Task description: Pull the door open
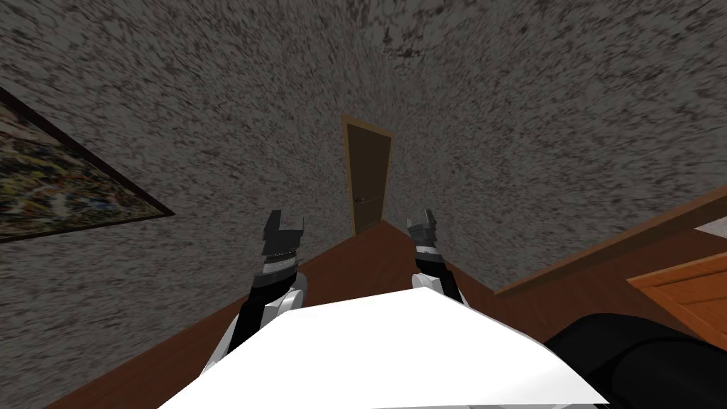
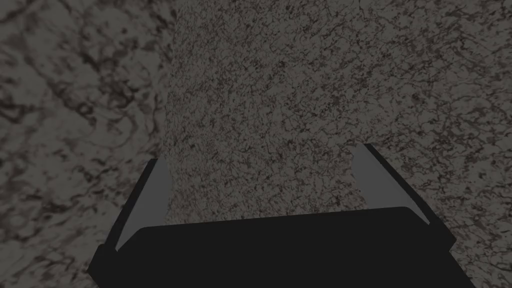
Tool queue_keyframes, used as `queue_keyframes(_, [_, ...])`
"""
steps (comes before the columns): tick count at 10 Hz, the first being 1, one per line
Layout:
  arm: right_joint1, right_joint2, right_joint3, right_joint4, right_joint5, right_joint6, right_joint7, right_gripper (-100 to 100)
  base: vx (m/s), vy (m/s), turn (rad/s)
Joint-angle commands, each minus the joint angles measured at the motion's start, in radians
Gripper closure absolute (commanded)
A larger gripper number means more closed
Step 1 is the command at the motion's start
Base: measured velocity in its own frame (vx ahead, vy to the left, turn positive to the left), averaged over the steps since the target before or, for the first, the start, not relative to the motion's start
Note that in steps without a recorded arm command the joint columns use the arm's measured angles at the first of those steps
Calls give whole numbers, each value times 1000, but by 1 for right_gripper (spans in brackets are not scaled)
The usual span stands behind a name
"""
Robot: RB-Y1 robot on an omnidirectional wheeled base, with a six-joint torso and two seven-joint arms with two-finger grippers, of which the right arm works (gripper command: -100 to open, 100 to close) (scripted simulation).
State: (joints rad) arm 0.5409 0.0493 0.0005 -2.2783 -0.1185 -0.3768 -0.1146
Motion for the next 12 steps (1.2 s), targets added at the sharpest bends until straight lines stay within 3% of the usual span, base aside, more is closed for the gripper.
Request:
queue_keyframes(1, [-10,-19,3,33,-4,-10,-2,-100,80,-119,146])
queue_keyframes(5, [-40,-68,13,130,-17,-40,-9,-100,146,29,91])
queue_keyframes(9, [-60,-99,19,197,-26,-61,-14,-100,93,-7,68])
queue_keyframes(12, [-83,-133,27,273,-36,-85,-20,-100,121,-15,97])
